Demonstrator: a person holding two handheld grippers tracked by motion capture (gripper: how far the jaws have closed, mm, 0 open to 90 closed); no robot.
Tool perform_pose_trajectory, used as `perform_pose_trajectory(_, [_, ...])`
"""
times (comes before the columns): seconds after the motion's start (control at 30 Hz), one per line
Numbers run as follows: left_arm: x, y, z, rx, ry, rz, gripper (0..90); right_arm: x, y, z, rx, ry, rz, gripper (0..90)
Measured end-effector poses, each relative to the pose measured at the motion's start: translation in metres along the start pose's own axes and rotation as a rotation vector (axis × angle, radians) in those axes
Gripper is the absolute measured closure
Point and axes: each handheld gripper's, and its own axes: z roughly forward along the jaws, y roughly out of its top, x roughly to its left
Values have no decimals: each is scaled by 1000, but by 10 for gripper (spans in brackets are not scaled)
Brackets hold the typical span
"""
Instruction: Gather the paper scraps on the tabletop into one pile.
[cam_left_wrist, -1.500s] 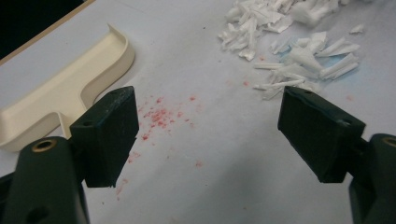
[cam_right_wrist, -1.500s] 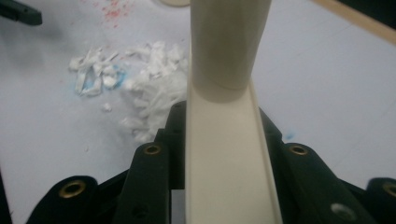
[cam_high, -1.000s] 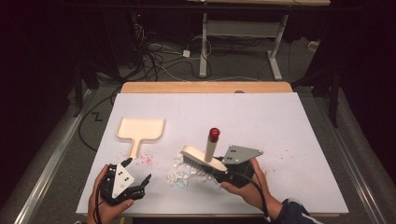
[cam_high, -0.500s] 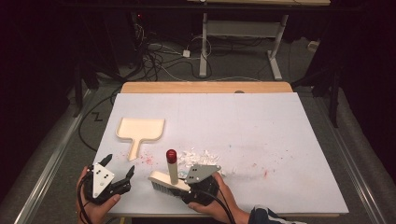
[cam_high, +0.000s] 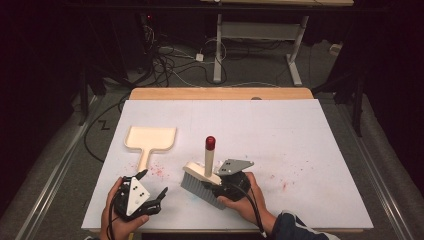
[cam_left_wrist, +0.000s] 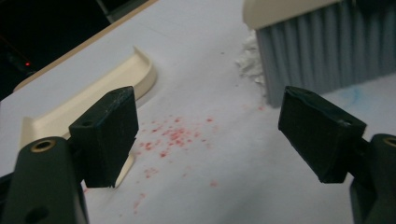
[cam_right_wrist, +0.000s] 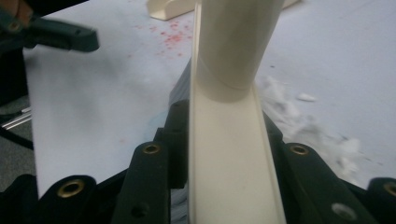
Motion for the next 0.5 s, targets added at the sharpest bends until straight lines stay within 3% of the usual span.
perform_pose_trajectory(0.13, [-4, 1, 3, 13, -22, 7, 189, -13, 0, -7, -4, -46, -17, 681])
perform_pose_trajectory(0.23, [-5, 2, 4, 18, -28, 12, 189, -22, 0, -12, -2, -54, 2, 682])
perform_pose_trajectory(0.5, [-6, 0, 5, 38, -37, 34, 189, -27, 10, -40, -42, -21, -33, 684])
